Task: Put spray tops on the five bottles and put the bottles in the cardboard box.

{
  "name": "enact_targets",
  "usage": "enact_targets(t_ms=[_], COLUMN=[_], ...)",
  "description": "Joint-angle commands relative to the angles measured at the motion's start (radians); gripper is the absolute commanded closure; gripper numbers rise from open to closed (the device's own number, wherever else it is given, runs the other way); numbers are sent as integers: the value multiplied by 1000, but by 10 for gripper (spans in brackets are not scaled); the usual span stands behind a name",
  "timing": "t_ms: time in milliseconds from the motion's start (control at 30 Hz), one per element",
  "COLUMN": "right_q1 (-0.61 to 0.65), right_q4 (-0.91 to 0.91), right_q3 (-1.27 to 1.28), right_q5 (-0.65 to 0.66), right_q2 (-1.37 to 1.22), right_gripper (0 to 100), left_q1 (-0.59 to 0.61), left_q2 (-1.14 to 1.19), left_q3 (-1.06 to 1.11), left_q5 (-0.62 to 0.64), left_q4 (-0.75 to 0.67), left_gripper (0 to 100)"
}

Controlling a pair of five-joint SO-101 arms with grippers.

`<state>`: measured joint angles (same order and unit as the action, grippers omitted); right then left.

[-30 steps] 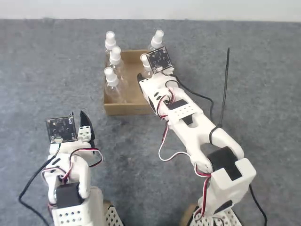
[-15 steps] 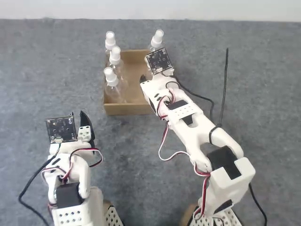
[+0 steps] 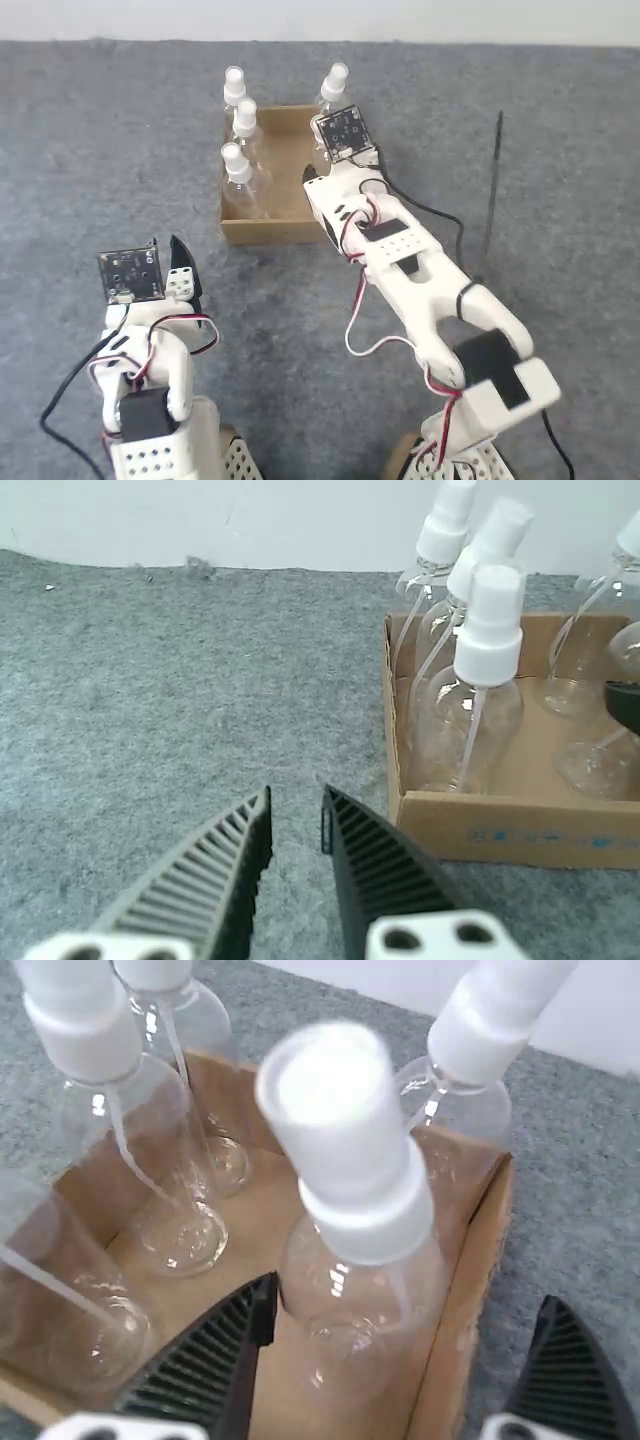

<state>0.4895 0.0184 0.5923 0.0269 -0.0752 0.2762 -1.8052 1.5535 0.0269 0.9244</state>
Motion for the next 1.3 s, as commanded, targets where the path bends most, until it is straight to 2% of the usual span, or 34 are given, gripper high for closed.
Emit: enact_targets(t_ms=[0,233,467,533,700,833,1067,1267], right_q1=[-15,-12,-8,-13,-12,-10,-10,-15], right_q4=[5,16,185,216,282,357,526,533], right_q3=[18,104,107,107,107,109,157,334], right_q5=[-11,-11,-12,-12,-5,-5,-5,-5], right_q2=[124,242,349,374,453,526,688,877], right_gripper=[668,669,671,703,891,983,991,990], left_q1=[3,5,5,5,5,5,5,5], left_q2=[-17,-17,-17,-17,-17,-17,-17,-17], left_q3=[-8,-8,-8,-8,-8,-8,13,13], left_q5=[-15,-15,-15,-15,-15,-15,-15,-15], left_q4=[-31,-31,-31,-31,-31,-32,-81,-81], left_gripper=[923,923,923,923,923,923,923,923])
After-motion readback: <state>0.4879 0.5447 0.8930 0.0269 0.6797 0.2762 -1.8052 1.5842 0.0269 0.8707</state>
